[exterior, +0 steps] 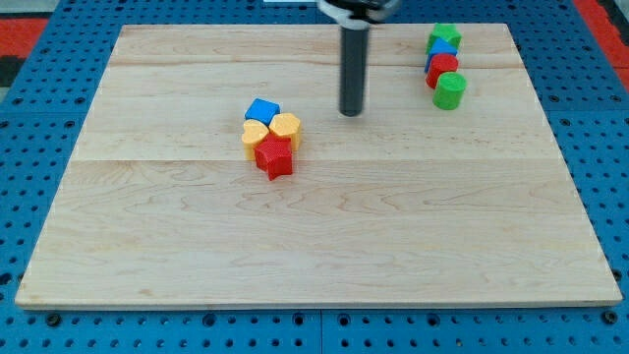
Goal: Move the green circle towards the left
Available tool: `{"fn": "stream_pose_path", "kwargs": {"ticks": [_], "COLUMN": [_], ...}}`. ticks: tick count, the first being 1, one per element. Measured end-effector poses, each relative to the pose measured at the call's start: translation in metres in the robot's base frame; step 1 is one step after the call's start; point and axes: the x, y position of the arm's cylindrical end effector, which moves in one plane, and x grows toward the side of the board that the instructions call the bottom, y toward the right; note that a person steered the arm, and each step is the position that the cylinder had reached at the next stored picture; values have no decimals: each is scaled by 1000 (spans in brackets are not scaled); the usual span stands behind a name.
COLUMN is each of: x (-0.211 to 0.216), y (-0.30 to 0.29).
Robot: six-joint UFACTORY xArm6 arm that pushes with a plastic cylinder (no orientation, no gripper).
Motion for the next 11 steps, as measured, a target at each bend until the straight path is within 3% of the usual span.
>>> {"fn": "stream_pose_path", "kwargs": {"ticks": [2, 4, 7, 11], "x": [12, -28, -38, -91], "y": [115, 137, 83, -17]}}
